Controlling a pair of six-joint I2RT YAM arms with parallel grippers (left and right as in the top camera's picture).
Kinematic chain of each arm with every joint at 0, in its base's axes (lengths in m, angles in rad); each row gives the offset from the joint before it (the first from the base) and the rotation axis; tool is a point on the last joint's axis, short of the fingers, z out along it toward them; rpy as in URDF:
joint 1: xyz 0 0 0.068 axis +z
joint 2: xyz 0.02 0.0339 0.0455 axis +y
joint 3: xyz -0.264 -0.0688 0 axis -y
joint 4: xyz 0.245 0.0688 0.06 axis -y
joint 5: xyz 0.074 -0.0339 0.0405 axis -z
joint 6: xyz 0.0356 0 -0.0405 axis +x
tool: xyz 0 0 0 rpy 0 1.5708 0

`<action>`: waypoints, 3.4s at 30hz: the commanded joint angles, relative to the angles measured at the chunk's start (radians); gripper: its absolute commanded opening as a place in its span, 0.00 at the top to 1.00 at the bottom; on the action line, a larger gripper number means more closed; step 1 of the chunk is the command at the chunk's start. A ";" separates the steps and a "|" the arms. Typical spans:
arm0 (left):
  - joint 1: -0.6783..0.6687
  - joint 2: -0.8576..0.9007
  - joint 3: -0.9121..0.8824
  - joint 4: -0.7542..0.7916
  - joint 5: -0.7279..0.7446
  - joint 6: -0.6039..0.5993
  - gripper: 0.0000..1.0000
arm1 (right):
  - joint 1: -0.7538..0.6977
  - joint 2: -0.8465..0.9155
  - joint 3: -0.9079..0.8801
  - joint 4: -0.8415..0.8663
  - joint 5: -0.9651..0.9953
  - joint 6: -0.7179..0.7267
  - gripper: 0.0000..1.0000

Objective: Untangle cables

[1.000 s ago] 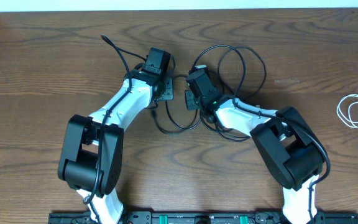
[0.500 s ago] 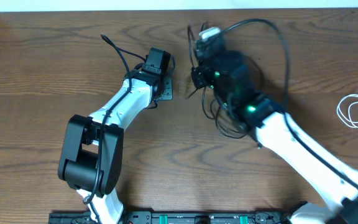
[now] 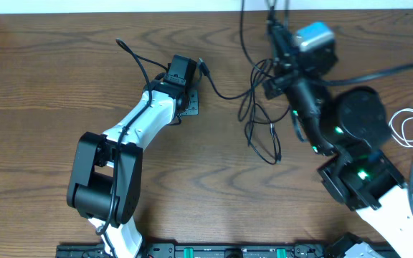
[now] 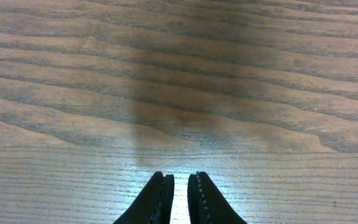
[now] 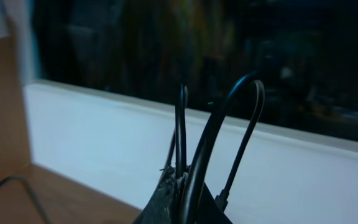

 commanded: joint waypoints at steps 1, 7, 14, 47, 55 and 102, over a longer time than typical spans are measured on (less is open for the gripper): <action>0.002 0.003 -0.005 -0.005 -0.020 -0.005 0.85 | 0.007 -0.014 0.009 -0.020 0.151 -0.004 0.99; 0.002 0.003 -0.005 -0.009 -0.019 -0.005 0.85 | 0.006 -0.005 0.009 -0.071 0.400 0.111 0.99; 0.045 -0.010 -0.004 -0.027 0.296 0.154 0.62 | 0.006 0.005 0.009 -0.075 0.468 0.111 0.99; -0.265 -0.400 -0.005 -0.165 0.583 0.085 0.26 | -0.036 0.064 0.009 -0.185 0.509 0.172 0.99; -0.309 -0.400 -0.005 -0.050 0.593 0.085 0.26 | -0.036 0.073 0.009 -0.191 0.424 0.172 0.99; -0.303 -0.379 -0.062 -0.060 0.172 0.093 0.92 | -0.358 0.074 0.008 -0.434 0.071 0.286 0.99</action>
